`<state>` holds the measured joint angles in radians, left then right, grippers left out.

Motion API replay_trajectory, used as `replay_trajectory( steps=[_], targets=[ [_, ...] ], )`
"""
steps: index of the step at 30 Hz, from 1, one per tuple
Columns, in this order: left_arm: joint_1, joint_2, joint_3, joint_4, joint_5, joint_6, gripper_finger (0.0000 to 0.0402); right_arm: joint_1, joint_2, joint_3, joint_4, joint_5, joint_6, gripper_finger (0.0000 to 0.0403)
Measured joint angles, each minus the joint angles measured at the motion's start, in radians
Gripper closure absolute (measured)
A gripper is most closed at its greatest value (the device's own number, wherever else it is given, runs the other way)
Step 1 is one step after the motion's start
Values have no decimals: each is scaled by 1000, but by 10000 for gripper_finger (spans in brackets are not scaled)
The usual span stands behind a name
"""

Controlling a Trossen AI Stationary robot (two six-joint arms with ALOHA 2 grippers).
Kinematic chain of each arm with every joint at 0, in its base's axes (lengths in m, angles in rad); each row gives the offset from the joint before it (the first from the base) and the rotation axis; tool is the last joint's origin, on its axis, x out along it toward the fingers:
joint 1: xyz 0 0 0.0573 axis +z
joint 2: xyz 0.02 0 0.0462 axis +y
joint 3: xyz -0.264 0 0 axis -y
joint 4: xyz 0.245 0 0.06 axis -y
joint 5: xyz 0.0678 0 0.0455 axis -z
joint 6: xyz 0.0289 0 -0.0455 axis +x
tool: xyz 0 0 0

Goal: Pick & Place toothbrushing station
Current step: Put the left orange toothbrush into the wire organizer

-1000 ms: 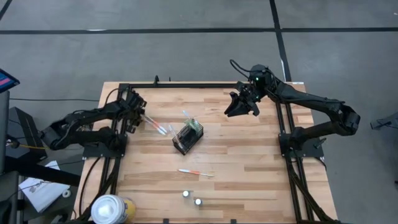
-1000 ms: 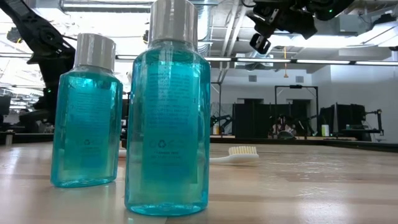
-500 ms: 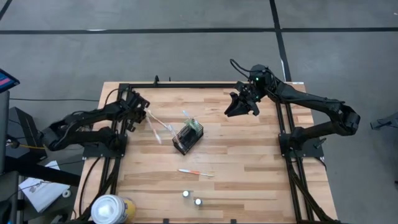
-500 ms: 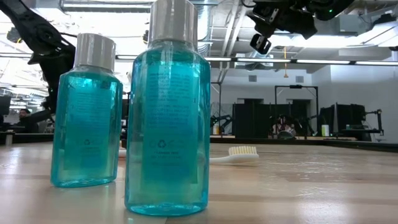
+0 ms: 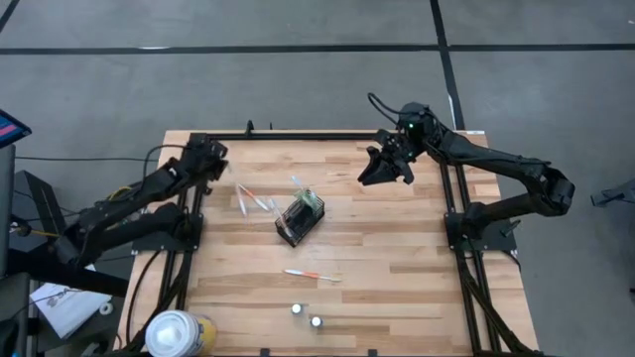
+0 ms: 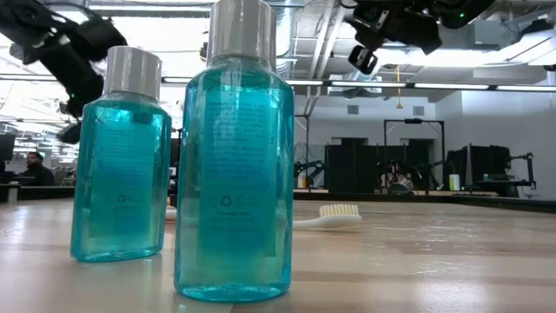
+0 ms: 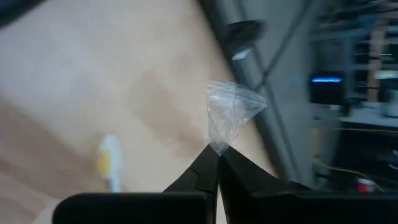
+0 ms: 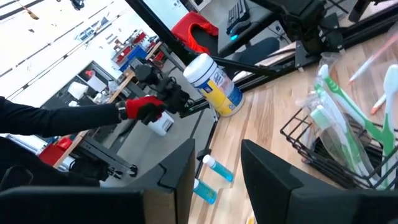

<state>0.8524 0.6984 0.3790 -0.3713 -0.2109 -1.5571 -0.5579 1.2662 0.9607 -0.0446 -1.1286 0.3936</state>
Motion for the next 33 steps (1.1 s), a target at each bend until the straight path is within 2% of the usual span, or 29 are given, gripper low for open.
replay_trajectory(
  steps=[4, 9, 14, 17, 24, 33],
  targets=[
    [-1, -78, 16, 101, -30, 164, 401, 0, 0, 0, 42, 0, 37, 282],
    [-1, -128, 19, 349, -15, 367, 401, 0, 0, 0, 112, 18, 90, 282],
    [-15, -135, 19, 540, 107, 524, 401, 1, -1, 0, 240, 201, 180, 282],
    [-52, -135, 28, 647, 193, 617, 401, 1, -1, 0, 282, 355, 205, 282],
    [-141, -134, 200, 668, 340, 817, 401, 1, -1, 0, 329, 552, 277, 282],
    [-284, -100, 381, 666, 423, 945, 401, 20, -1, 0, 360, 645, 315, 282]
  ],
)
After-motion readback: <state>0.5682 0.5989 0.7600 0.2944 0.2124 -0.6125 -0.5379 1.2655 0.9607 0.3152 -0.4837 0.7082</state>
